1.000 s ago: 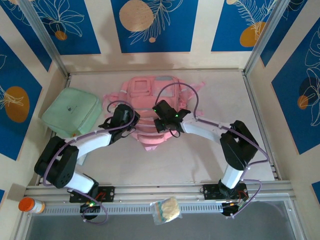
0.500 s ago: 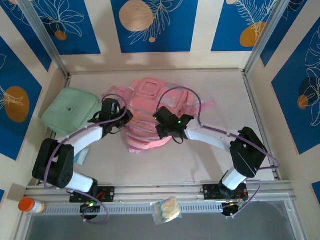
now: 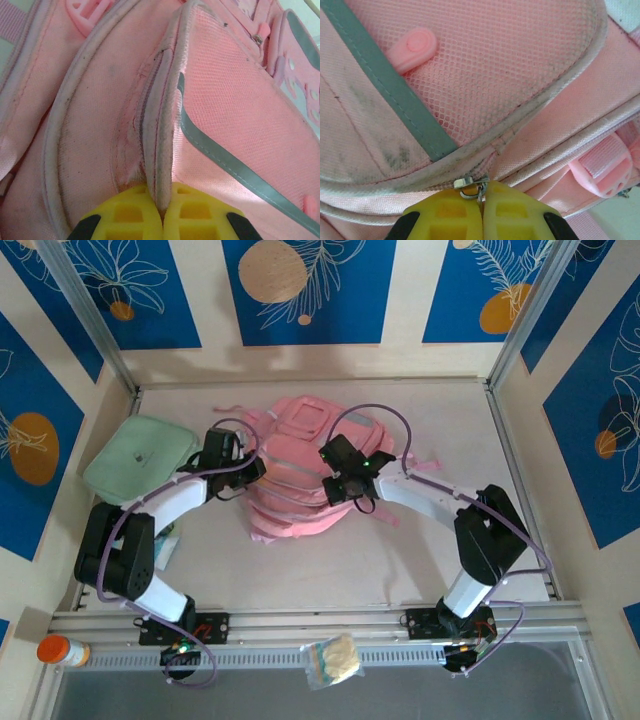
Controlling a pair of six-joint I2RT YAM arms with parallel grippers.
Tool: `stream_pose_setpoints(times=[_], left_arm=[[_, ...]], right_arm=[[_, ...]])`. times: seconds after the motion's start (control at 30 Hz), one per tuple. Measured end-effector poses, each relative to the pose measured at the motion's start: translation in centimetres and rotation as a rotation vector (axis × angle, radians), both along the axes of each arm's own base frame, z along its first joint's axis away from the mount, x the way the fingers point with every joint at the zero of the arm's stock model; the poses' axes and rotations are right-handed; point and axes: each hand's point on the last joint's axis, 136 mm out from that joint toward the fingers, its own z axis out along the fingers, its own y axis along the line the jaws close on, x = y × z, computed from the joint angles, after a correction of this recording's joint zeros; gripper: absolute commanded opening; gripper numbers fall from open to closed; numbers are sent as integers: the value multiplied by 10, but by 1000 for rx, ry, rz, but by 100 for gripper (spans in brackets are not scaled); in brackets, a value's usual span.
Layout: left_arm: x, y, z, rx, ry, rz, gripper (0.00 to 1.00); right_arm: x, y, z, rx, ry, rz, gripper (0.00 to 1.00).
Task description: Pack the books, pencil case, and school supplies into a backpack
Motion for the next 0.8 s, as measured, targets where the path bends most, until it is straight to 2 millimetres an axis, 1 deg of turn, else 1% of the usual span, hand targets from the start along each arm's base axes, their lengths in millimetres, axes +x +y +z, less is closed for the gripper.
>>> stream_pose_setpoints(times=[0.07, 0.13, 0.17, 0.23, 0.27, 0.33, 0.43, 0.47, 0.5, 0.57, 0.6, 0.63, 0.7, 0.73, 0.77, 0.8], left_arm=[[0, 0, 0, 3, -4, -9, 1], [0, 0, 0, 4, -3, -15, 12], [0, 1, 0, 8, -6, -20, 19], [-1, 5, 1, 23, -10, -26, 41], [-2, 9, 3, 33, -14, -24, 53], [-4, 17, 13, 46, -34, -16, 71], [-15, 28, 34, 62, -87, 1, 90], [-21, 33, 42, 70, -114, 10, 96], [-27, 37, 48, 78, -133, 18, 100], [-39, 51, 59, 125, -179, 50, 99], [-41, 58, 62, 153, -195, 68, 99], [-44, 68, 64, 198, -213, 95, 99], [-45, 90, 64, 291, -230, 152, 99], [-44, 103, 62, 348, -234, 186, 99], [-44, 117, 58, 405, -235, 216, 99], [-43, 129, 53, 458, -240, 242, 99]], right_arm=[[1, 0, -1, -2, 3, -1, 9], [0, 1, -1, 4, 10, 0, 19], [-2, 0, -1, 1, 15, -1, 25], [-4, -4, 1, -2, 25, -7, 41], [-5, -6, 5, 3, 22, -10, 48], [-6, -10, 19, 25, 0, -23, 58], [-5, -24, 50, 79, -83, -58, 64], [-4, -34, 61, 99, -122, -83, 65], [-3, -43, 69, 111, -154, -109, 66], [5, -75, 81, 134, -226, -208, 69], [8, -90, 83, 133, -253, -257, 71], [14, -112, 83, 124, -286, -328, 74], [21, -148, 77, 98, -328, -443, 87], [24, -168, 71, 78, -348, -511, 99], [28, -190, 62, 55, -368, -577, 99], [29, -205, 55, 31, -380, -615, 99]])
